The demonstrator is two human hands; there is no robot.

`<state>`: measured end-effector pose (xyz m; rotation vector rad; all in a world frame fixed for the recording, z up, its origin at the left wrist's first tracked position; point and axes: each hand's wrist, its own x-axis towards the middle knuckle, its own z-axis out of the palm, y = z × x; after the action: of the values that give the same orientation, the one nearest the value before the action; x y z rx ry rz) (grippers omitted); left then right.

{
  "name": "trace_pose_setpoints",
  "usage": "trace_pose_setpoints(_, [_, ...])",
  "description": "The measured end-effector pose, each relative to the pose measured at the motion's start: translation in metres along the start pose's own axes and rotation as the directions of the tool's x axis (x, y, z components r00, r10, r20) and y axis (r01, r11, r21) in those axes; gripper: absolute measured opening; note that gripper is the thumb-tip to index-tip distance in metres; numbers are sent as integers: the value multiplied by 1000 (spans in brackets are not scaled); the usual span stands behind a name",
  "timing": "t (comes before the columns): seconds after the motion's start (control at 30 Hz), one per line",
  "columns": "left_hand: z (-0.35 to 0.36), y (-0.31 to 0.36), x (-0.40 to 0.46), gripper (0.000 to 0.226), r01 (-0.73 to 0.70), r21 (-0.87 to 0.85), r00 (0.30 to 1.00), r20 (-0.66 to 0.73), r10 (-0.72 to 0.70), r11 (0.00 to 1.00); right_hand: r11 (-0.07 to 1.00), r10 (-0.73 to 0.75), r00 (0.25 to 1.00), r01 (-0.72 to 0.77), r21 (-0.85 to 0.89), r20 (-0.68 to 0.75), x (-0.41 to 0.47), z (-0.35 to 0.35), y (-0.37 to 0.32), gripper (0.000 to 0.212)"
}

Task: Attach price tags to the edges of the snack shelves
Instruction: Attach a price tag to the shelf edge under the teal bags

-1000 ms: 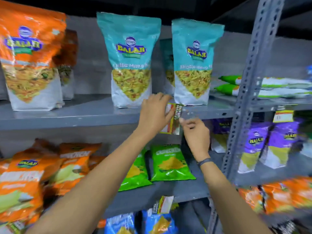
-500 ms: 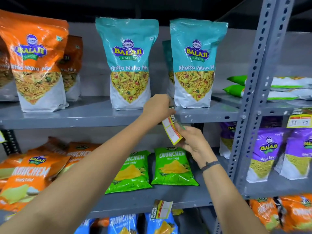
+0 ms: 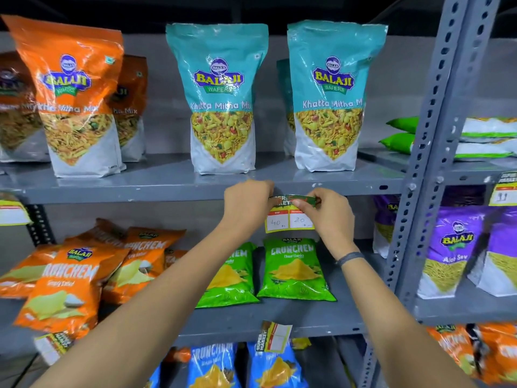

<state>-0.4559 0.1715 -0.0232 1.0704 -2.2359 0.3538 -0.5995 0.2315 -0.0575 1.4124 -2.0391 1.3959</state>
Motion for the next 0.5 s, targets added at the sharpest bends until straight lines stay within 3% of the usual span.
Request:
trace_pose_setpoints(0.17, [-5, -3, 5, 29, 27, -90, 998, -53, -32, 996, 977, -55, 998, 45, 210, 42, 8, -8, 3, 22])
trace_pose_setpoints(0.3, [-6, 1, 14, 29, 17, -79, 996, -84, -23, 997, 983, -32, 999, 36, 178, -27, 12, -8, -2, 28])
trace_pose_setpoints(0.5, [-3, 12, 24, 49, 93, -54, 990, -103, -99, 994, 990, -12, 1000, 16, 142, -25, 16, -6, -1, 27])
